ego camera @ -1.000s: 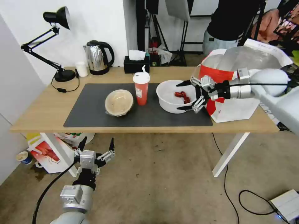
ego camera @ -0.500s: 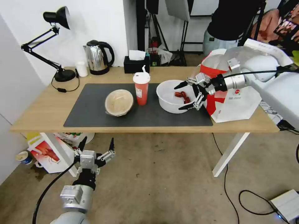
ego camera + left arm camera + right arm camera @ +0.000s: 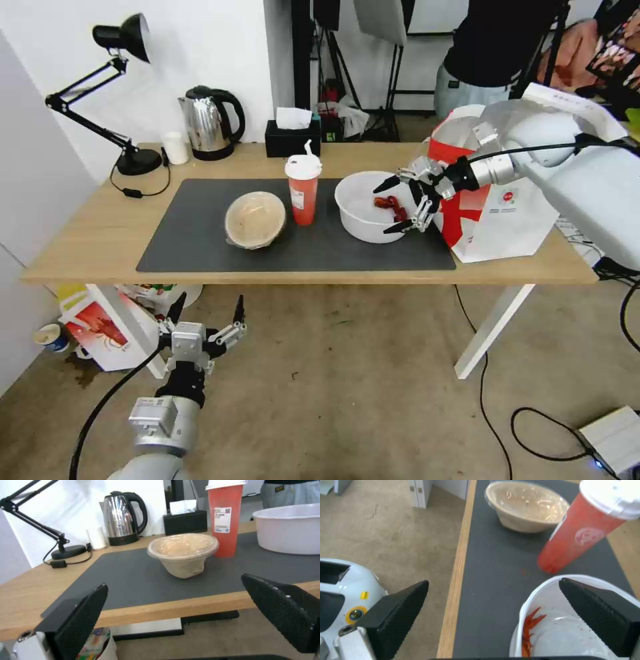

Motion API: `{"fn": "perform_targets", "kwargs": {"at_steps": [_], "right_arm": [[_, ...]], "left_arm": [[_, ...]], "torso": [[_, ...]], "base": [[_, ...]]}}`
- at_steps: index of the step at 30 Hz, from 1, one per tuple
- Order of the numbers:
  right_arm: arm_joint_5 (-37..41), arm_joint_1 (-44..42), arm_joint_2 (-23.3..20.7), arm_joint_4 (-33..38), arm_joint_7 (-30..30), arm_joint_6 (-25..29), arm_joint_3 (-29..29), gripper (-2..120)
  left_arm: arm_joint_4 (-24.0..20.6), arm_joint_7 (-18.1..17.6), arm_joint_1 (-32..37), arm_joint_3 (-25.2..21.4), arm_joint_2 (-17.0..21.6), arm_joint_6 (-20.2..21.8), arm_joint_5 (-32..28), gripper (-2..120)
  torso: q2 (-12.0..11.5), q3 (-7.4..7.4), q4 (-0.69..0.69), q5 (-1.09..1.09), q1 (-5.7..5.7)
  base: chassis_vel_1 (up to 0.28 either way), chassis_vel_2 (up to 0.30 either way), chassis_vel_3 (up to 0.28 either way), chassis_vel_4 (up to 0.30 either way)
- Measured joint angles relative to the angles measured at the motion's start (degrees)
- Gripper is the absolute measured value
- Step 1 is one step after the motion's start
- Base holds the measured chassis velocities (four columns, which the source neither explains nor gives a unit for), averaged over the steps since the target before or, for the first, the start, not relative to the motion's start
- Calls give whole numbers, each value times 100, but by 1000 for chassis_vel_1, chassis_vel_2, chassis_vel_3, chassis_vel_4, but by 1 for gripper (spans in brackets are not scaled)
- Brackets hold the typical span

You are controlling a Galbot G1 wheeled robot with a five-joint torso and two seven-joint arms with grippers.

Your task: Pick up the trash from the table and place it into the takeout bag.

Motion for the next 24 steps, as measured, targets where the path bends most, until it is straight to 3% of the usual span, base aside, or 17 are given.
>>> {"fn": "perform_targets", "kwargs": {"at_steps": [24], "right_arm": [[-331,25,204,-633,-151,-180,-138,100]], "left_arm": [[0,0,0,0,0,0,0,100]], "torso": [[0,0,0,0,-1]], "base": [[0,0,0,0]]}}
